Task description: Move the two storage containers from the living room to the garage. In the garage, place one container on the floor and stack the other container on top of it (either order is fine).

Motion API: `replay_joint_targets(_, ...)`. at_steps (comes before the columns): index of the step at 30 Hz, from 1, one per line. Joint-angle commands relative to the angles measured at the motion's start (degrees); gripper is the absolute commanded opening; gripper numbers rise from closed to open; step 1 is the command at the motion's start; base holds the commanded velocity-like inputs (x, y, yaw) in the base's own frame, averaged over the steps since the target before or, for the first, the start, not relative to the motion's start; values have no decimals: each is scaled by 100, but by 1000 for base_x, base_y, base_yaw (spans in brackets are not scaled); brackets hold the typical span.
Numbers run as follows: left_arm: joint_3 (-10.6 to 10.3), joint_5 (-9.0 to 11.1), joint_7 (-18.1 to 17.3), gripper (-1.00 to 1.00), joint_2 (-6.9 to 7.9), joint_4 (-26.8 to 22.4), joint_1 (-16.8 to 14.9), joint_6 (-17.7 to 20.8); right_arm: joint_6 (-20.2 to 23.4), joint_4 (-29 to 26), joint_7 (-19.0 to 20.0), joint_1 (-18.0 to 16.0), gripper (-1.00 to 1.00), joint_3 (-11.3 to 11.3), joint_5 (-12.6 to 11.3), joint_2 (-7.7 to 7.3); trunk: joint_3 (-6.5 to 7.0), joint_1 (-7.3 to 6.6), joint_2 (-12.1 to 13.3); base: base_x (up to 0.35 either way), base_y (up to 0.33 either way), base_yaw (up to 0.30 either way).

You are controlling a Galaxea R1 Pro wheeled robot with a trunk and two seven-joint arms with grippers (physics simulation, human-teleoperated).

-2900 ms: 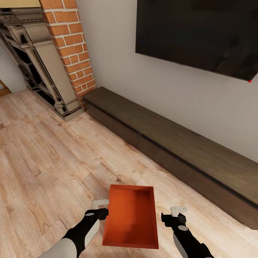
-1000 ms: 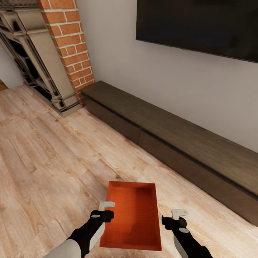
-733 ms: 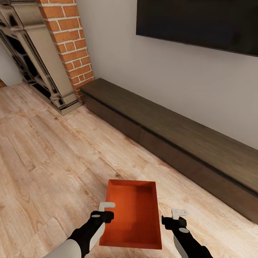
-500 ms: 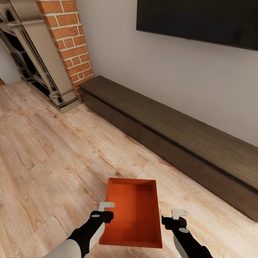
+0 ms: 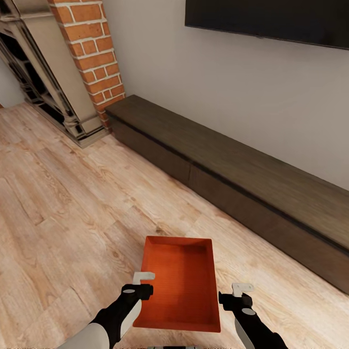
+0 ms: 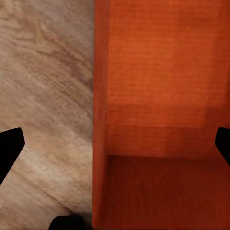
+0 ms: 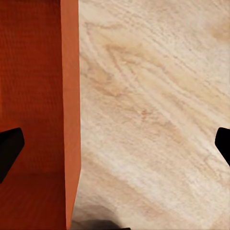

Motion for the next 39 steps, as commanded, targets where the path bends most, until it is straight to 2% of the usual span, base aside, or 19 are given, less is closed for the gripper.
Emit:
replay_joint_targets(1, -49, 58, 48, 100, 4, -12, -2, 26, 18, -7, -41, -1, 100, 39, -31, -3, -31, 22, -43, 0, 0, 0)
replay_joint_targets(7, -49, 61, 47, 100, -5, -13, -2, 26, 18, -7, -41, -1, 100, 59, -30, -3, -184, 154, -284, 0, 0, 0)
replay_joint_targets(24, -49, 33, 70, 100, 48, -21, -2, 35, 18, -7, -25, -1, 100, 58, -29, -3, -494, 527, -965, 0, 0, 0)
replay_joint_targets(28, -49, 36, 66, 100, 51, -19, -1, 35, 18, -7, 42, -1, 100, 47, -32, -16, -494, 527, -965, 0, 0, 0)
replay_joint_targets(30, -49, 39, 66, 100, 50, -16, -2, 35, 15, -7, 366, -1, 100, 41, -37, -19, -494, 527, -965, 0, 0, 0)
replay_joint_targets(33, -44, 49, 59, 100, 42, -14, -2, 35, 9, -7, 631, -1, 100, 37, -25, -21, -494, 527, -965, 0, 0, 0)
replay_joint_targets(39, -26, 69, 27, 100, 56, -13, -2, 27, 10, -15, 712, -1, 100, 44, 17, -21, -494, 527, -965, 0, 0, 0)
